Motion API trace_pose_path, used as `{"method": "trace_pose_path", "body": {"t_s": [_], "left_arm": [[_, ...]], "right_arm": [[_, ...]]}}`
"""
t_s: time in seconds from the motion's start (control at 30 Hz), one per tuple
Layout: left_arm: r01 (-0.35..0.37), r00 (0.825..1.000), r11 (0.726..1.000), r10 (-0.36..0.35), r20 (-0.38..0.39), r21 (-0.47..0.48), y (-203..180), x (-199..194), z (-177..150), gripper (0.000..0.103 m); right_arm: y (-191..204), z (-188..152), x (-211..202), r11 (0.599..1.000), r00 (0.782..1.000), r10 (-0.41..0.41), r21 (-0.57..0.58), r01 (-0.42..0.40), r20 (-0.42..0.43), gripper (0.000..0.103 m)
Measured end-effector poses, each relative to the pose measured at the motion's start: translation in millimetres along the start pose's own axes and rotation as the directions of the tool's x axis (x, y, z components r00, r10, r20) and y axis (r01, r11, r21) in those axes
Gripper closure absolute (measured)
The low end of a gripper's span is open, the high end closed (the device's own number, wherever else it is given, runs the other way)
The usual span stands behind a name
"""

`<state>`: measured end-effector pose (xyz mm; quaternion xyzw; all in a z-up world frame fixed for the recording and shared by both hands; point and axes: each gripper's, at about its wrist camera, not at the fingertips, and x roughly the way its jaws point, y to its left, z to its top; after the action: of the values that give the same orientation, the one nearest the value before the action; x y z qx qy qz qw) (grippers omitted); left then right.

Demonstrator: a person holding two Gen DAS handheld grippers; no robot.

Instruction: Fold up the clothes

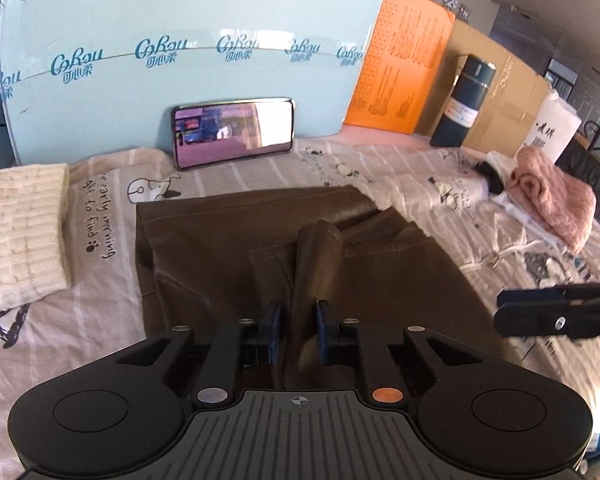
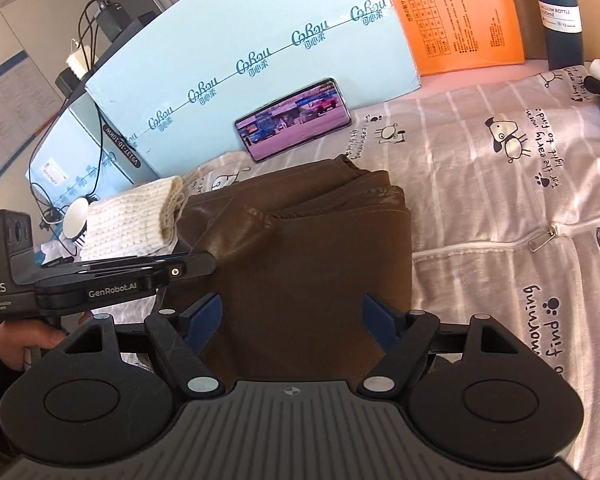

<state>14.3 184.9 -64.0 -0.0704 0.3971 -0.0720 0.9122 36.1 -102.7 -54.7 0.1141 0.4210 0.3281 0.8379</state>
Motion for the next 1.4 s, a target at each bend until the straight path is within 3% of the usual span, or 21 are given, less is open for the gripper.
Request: {"method": "trace_pose_path", "body": {"t_s": [0.1, 0.2, 0.3, 0.33, 0.37, 0.43, 0.53, 0.63, 0.77, 0.87, 0.9, 0.97, 1.03, 1.07, 1.13, 1.2, 1.27, 1.33, 1.4], "left_arm": [[-0.033, 0.999, 0.999, 0.033, -0.019, 0.009, 3, 5, -5, 0.076], [-0.011, 1.000, 0.997, 0.013, 0.014, -0.077, 15, -4, 0, 0.066], [-0.026, 0.997, 0.977, 0.041, 0.067, -0.212, 38, -17, 6, 0.042], [-0.056, 0.994, 0.964, 0.078, 0.076, -0.261, 47, -20, 6, 0.023], [-0.098, 0.989, 0.947, 0.126, 0.072, -0.306, 55, -22, 5, 0.013], [-0.132, 0.986, 0.923, 0.160, 0.047, -0.362, 70, -21, 2, 0.013], [-0.038, 0.999, 0.902, 0.047, 0.011, -0.431, 85, -15, -6, 0.013], [0.076, 0.996, 0.860, -0.090, -0.004, -0.505, 92, -4, -18, 0.013], [0.116, 0.992, 0.829, -0.126, 0.019, -0.548, 90, 6, -28, 0.008], [0.183, 0.981, 0.781, -0.183, 0.061, -0.597, 96, 7, -29, 0.007], [0.241, 0.968, 0.746, -0.236, 0.092, -0.621, 99, 9, -30, 0.007], [0.336, 0.926, 0.637, -0.356, 0.122, -0.694, 102, 20, -33, 0.007], [0.333, 0.927, 0.660, -0.359, 0.107, -0.673, 90, 27, -32, 0.008], [0.320, 0.934, 0.704, -0.346, 0.086, -0.634, 81, 29, -30, 0.008], [0.304, 0.942, 0.757, -0.328, 0.067, -0.578, 68, 29, -24, 0.009], [0.276, 0.953, 0.805, -0.302, 0.039, -0.526, 55, 29, -20, 0.023], [0.235, 0.965, 0.855, -0.262, 0.007, -0.461, 44, 29, -17, 0.050], [0.207, 0.973, 0.891, -0.229, -0.007, -0.404, 35, 27, -15, 0.058], [0.205, 0.975, 0.907, -0.222, -0.003, -0.367, 30, 22, -11, 0.067]], "right_arm": [[-5, 2, 3, 1.000, 1.000, -0.012, 0.019, 0.012, -0.001, 0.027], [-10, 2, 6, 0.999, 0.999, -0.038, 0.036, 0.038, -0.004, 0.027], [-19, 2, 5, 0.996, 0.998, -0.068, 0.065, 0.068, 0.000, 0.026], [-23, 2, 5, 0.994, 0.997, -0.078, 0.083, 0.078, 0.001, 0.026], [-27, 2, 5, 0.991, 0.996, -0.088, 0.101, 0.087, 0.002, 0.026], [-34, 1, 6, 0.985, 0.995, -0.100, 0.138, 0.099, -0.001, 0.026], [-44, 0, 9, 0.977, 0.996, -0.090, 0.192, 0.092, -0.018, 0.026], [-51, -3, 17, 0.969, 0.997, -0.044, 0.242, 0.056, -0.058, 0.025], [-59, -6, 28, 0.948, 0.996, 0.017, 0.317, 0.013, -0.091, 0.023], [-65, -5, 33, 0.931, 0.994, 0.077, 0.362, -0.044, -0.076, 0.021], [-67, -4, 36, 0.921, 0.993, 0.100, 0.383, -0.067, -0.068, 0.020], [-73, -4, 41, 0.894, 0.987, 0.151, 0.433, -0.115, -0.050, 0.019], [-74, -3, 46, 0.883, 0.984, 0.176, 0.449, -0.140, -0.038, 0.019], [-74, -3, 47, 0.880, 0.982, 0.183, 0.451, -0.148, -0.034, 0.019], [-73, -2, 47, 0.878, 0.981, 0.190, 0.452, -0.155, -0.032, 0.021], [-73, -3, 47, 0.876, 0.981, 0.191, 0.456, -0.155, -0.034, 0.031], [-75, -4, 46, 0.874, 0.981, 0.191, 0.462, -0.152, -0.038, 0.043], [-75, -6, 45, 0.875, 0.983, 0.181, 0.463, -0.143, -0.039, 0.053], [-76, -6, 41, 0.880, 0.985, 0.169, 0.456, -0.135, -0.034, 0.066]]}}
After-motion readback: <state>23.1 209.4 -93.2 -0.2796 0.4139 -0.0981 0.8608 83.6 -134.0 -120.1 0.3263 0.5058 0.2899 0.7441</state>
